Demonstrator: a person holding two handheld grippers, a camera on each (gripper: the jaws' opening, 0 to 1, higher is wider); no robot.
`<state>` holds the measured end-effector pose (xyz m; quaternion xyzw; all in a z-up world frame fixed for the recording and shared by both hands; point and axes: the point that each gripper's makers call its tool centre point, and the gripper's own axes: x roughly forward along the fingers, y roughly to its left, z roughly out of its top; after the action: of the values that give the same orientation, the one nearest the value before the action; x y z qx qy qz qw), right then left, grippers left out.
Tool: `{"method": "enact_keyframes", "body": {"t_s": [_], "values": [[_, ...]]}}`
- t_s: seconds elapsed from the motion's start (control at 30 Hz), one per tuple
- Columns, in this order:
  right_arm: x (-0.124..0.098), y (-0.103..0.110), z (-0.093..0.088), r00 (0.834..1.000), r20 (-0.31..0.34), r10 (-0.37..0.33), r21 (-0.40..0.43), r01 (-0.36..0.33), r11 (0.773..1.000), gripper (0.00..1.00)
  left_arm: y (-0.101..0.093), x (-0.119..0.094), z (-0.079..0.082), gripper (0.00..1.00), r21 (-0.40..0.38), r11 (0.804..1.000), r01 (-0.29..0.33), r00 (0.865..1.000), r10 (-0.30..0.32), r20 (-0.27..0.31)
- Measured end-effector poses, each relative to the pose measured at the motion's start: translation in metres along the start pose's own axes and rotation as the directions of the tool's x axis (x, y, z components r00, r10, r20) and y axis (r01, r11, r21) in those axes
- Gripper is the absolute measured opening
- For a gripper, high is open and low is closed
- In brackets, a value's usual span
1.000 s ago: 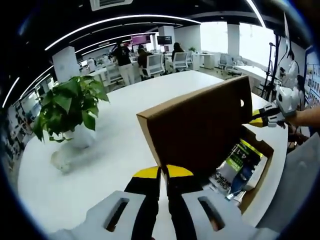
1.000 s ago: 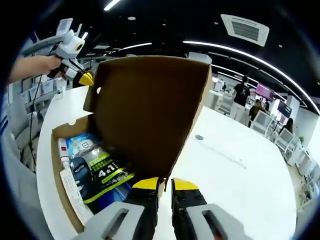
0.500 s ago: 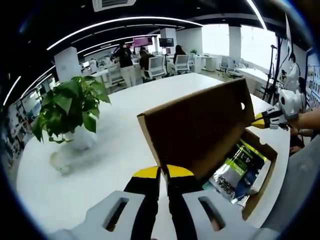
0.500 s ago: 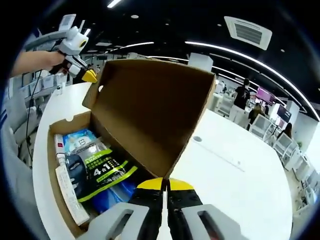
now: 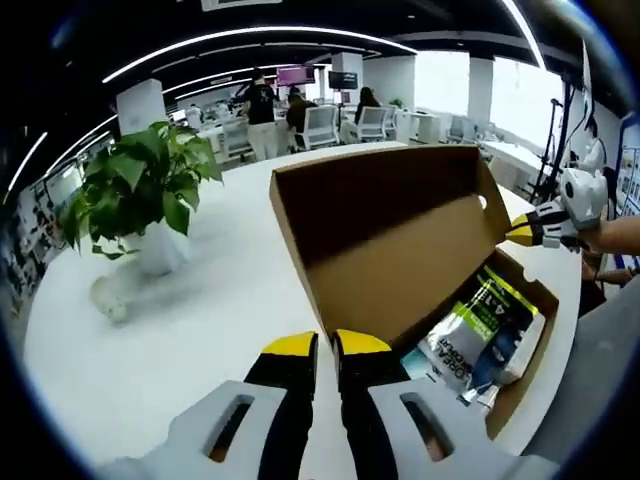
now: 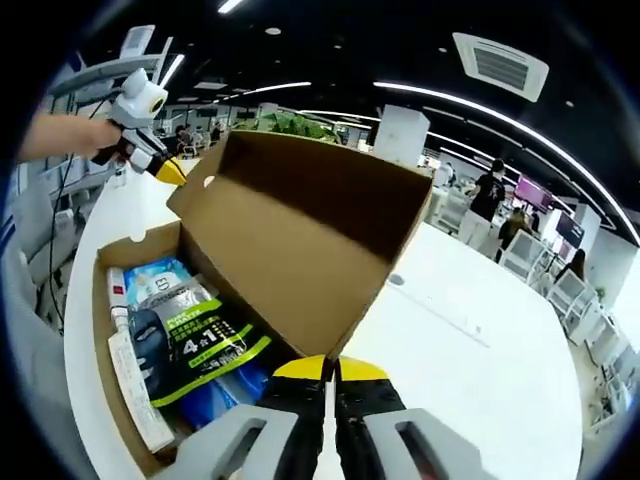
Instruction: Operate the shoe box by opening the lid, removing the specified soft item, and placing it in the target area until the item is outside and the box remains undamaged.
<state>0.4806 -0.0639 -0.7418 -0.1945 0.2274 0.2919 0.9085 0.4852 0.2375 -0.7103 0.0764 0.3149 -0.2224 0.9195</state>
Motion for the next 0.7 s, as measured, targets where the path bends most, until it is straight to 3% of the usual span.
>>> {"method": "enact_keyframes", "body": {"t_s": [0.17,0.7], "values": [[0.0012,-0.0010,0.0014,1.000,-0.004,0.002,-0.004,-0.002,1.000,0.00,-0.0025,0.0010,-0.0084,0.04,-0.014,1.000,0.001,1.000,-0.001,-0.013],[0.0080,-0.0067,0.0037,1.000,-0.012,0.005,0.001,-0.005,1.000,0.00,-0.0028,0.0101,-0.0097,0.02,-0.053,0.999,-0.004,1.000,0.003,-0.006]]}}
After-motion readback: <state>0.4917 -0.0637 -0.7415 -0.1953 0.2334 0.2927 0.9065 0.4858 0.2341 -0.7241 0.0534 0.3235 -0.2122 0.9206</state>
